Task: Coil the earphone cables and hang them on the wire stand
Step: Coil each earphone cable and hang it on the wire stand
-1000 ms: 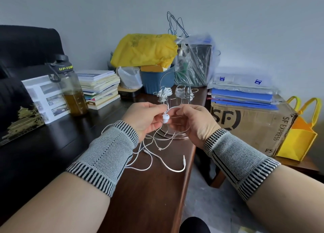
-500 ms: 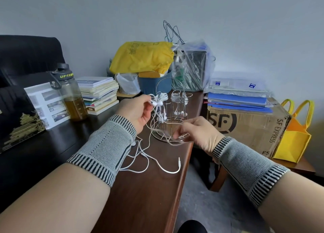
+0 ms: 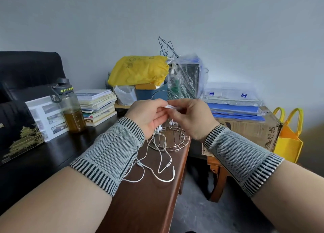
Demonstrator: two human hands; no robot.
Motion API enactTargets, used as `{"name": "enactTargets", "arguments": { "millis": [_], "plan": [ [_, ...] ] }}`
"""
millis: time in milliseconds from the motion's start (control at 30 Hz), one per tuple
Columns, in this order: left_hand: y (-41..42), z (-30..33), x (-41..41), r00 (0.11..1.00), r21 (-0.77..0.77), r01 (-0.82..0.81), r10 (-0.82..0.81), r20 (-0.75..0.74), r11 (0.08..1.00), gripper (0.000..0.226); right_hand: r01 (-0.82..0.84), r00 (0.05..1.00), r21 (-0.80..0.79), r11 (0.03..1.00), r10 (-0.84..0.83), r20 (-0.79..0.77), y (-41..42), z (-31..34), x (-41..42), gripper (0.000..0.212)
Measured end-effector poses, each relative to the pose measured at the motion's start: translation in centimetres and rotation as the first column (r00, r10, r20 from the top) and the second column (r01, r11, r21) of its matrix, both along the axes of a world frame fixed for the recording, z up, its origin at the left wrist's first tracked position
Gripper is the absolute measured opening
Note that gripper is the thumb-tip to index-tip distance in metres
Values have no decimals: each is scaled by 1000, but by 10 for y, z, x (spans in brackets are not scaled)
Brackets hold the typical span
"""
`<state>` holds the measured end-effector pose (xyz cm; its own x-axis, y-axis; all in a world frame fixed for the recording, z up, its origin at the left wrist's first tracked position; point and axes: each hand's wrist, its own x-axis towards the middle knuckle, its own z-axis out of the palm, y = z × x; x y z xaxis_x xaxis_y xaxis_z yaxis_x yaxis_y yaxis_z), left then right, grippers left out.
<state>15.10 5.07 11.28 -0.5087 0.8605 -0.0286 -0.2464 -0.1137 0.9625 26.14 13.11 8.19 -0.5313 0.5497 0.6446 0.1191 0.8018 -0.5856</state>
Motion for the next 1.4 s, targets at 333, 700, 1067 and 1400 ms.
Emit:
{"name": "enactTargets", "arguments": {
  "millis": [333, 700, 1067, 1400],
  "plan": [
    [0, 31, -18, 467, -78, -37, -52, -883, 996, 17, -153, 985, -356, 922, 112, -134, 10, 30, 6, 16],
    [4, 26, -48, 644, -111, 20, -98, -759, 994, 18, 27, 915, 315, 949, -150, 374, 37, 29, -2, 23],
    [31, 0, -54, 805, -122, 74, -131, -579, 990, 14, 86, 768, 413, 907, -324, 552, 71, 46, -47, 26],
    [68, -18, -47, 766, -139, 43, -122, -632, 989, 16, 36, 765, 84, 996, -81, 639, 95, 30, -47, 17]
  ]
}}
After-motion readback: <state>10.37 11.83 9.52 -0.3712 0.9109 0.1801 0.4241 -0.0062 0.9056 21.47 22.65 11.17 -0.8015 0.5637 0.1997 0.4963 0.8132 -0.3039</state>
